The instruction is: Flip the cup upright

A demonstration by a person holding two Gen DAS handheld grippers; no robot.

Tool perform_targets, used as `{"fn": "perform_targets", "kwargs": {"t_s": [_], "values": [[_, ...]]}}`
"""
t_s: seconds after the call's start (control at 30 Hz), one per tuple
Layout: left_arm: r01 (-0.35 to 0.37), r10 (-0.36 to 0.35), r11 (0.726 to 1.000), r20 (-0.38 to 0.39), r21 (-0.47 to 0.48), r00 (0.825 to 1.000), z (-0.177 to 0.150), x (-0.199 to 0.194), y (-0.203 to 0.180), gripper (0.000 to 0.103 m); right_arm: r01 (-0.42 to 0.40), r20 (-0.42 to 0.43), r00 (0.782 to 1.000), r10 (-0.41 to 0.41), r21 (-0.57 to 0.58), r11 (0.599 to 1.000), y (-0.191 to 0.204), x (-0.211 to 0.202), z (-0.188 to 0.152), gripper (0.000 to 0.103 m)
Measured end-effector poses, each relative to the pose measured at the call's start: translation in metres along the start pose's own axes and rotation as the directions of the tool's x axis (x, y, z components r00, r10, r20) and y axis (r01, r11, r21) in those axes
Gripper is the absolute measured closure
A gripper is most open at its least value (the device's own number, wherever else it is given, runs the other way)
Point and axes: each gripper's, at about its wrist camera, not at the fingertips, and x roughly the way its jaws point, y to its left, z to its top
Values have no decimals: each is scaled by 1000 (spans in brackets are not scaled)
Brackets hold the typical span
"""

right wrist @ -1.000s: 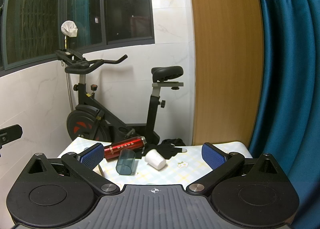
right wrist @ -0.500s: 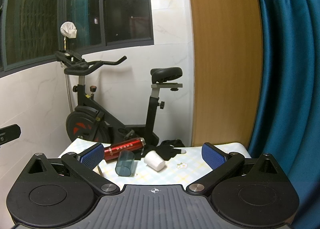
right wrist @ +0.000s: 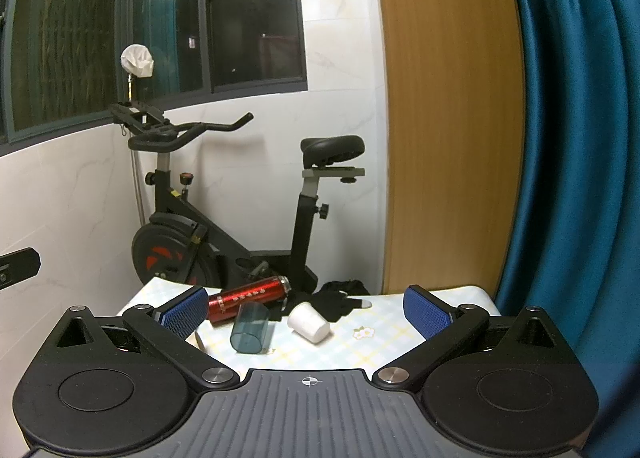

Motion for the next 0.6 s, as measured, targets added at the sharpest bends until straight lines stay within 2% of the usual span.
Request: {"fn": "perform_targets", "kwargs": {"t_s": [0.6], "values": [[1, -1, 1000, 2, -1, 1000, 0, 0, -1, 0, 0, 0, 1000, 0, 0, 1000, 1, -2, 1, 0]]}}
